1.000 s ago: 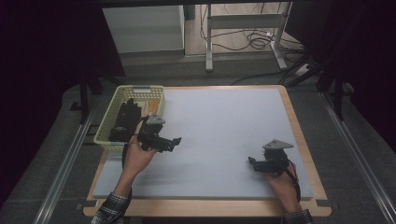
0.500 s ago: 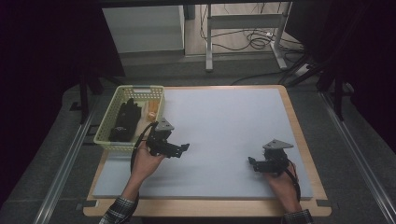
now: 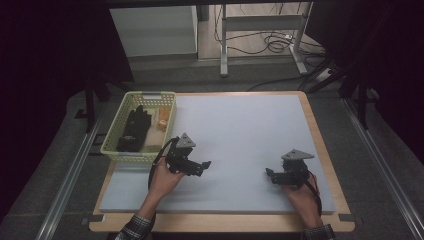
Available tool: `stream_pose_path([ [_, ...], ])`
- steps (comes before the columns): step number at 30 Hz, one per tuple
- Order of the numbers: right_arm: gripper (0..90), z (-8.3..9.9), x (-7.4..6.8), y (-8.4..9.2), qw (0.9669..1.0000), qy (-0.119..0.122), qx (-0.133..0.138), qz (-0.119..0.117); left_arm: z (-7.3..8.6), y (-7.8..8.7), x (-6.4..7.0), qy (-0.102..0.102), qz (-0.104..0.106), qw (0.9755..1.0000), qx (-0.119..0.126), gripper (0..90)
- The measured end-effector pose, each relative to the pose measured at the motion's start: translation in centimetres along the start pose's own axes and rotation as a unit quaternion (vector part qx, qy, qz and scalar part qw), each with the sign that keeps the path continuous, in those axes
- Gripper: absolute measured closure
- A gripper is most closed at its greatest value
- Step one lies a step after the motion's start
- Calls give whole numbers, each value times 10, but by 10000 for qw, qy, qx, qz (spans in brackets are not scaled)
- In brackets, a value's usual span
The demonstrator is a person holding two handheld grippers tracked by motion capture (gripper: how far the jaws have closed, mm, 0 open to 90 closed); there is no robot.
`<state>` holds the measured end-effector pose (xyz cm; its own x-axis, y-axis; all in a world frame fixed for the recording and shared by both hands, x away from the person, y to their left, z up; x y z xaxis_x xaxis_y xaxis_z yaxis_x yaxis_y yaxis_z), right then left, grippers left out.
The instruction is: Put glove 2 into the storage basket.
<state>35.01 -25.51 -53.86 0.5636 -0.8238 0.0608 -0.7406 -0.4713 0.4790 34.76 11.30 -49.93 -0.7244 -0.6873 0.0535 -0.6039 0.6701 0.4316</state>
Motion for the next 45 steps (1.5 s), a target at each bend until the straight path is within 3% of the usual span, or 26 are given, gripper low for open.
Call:
stream_pose_path([
  [14,179,0,0,0,10000,3,1,-4,14,-12,16,-111,112,9998,-114,21],
  [45,179,0,0,0,10000,5,-1,-6,42,-27,32,-227,448,9981,-365,20],
])
Point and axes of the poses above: each handheld gripper's, and its own axes: y roughly backward along the jaws, z roughly out of its underside, x roughly to its right, the point moved 1 cm from there along -y, roughly forward along the jaws, and after that the axes turned 14 degrees about x, right-handed, at the moved point
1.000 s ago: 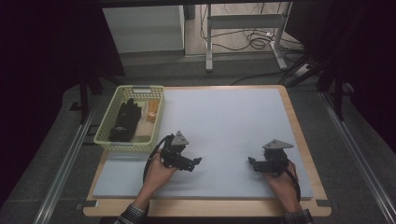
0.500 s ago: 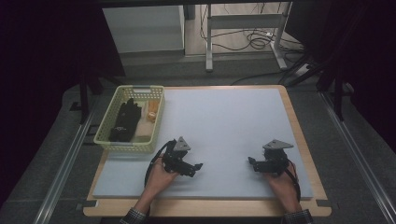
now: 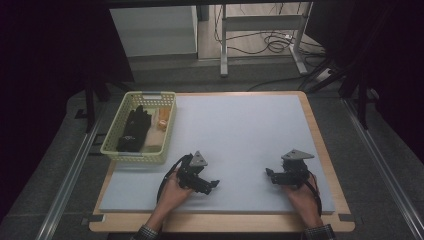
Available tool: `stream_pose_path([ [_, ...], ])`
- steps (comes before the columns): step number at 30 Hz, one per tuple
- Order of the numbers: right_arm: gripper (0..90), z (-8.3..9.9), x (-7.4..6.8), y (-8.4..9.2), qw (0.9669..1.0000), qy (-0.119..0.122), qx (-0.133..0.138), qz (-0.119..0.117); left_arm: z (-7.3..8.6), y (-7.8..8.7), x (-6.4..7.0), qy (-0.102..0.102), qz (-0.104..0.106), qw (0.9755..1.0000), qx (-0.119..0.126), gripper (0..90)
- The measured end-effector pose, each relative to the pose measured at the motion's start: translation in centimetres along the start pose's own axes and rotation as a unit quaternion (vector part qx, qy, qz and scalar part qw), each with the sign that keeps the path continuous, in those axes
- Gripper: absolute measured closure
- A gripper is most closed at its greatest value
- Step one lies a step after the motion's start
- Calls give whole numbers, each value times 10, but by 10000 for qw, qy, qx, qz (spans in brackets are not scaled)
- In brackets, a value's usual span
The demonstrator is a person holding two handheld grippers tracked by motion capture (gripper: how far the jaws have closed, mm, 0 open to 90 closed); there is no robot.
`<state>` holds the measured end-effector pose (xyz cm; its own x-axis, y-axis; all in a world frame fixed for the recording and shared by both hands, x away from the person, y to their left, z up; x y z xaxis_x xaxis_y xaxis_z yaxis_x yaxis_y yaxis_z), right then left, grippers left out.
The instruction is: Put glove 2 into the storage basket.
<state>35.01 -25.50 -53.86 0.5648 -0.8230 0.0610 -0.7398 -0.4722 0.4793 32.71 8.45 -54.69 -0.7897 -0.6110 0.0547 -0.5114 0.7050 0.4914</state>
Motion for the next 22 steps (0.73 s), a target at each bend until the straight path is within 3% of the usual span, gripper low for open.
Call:
stream_pose_path([
  [11,179,0,0,0,10000,5,2,-2,4,-7,4,-108,-33,9997,-201,15],
  [22,179,0,0,0,10000,-2,-2,2,5,-7,4,-127,-29,9997,-189,7],
])
Point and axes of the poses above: each handheld gripper's, and its own axes: y roughly backward along the jaws, z roughly out of its underside, x roughly to its right, the point moved 1 cm from there along -y, roughly forward along the jaws, and after that the axes turned 14 degrees about x, right-handed, at the moved point
